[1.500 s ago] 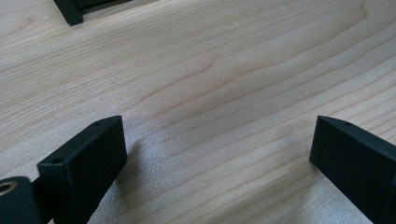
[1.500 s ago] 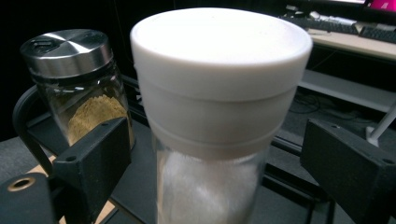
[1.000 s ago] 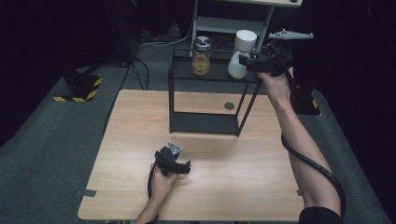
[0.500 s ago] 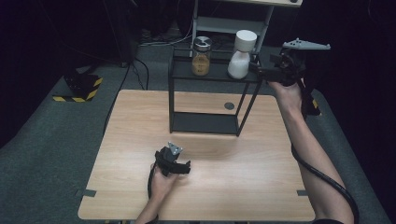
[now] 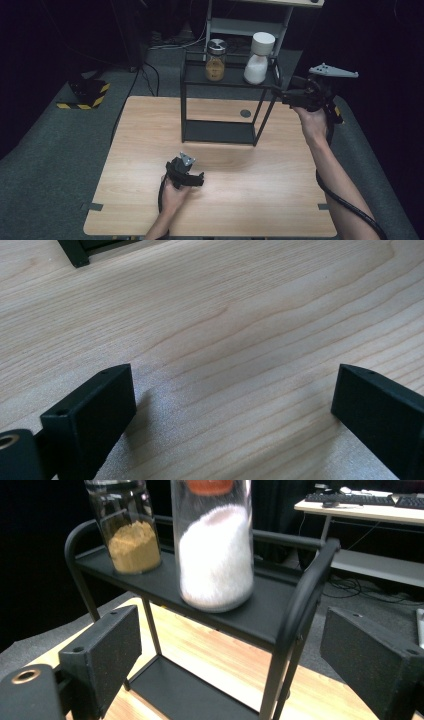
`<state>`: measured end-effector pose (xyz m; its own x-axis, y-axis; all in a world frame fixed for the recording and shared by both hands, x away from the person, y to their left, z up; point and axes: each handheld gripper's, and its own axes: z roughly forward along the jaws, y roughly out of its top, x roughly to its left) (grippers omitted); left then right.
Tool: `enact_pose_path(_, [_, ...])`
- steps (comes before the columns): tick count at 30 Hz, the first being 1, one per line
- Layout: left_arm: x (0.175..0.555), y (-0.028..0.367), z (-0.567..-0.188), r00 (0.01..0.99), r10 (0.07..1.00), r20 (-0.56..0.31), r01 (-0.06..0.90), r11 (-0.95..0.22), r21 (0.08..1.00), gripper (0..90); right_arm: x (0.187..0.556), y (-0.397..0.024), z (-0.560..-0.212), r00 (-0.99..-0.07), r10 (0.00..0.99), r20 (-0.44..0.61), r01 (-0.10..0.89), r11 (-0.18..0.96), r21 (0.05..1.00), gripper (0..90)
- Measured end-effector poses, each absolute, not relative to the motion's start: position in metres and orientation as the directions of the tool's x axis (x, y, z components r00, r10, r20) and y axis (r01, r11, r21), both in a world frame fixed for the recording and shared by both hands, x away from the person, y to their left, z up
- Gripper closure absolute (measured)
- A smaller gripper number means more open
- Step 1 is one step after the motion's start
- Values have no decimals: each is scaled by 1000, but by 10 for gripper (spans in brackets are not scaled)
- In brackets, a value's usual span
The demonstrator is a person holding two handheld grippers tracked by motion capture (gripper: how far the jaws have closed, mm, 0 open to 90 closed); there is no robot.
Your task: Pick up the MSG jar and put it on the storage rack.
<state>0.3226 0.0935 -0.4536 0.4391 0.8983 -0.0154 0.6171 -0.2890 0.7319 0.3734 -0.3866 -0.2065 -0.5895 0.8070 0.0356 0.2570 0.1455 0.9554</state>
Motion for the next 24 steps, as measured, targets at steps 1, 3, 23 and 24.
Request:
enact_pose_path(1, [322, 94, -454, 439, 898, -16, 616, -288, 733, 40, 371, -388, -210, -586, 809, 33, 256, 146, 955, 87])
enact_pose_path(3, [322, 94, -454, 439, 898, -15, 616, -288, 733, 40, 367, -387, -215, -581, 814, 7, 247, 169, 954, 88])
enact_pose_path(23, [322, 92, -454, 436, 900, -10, 616, -290, 732, 40, 340, -397, -333, -566, 824, 43, 350, 192, 917, 87])
enact_pose_path(24, [322, 92, -454, 436, 900, -10, 616, -290, 732, 40, 339, -397, -342, -559, 828, 56, 365, 184, 913, 86])
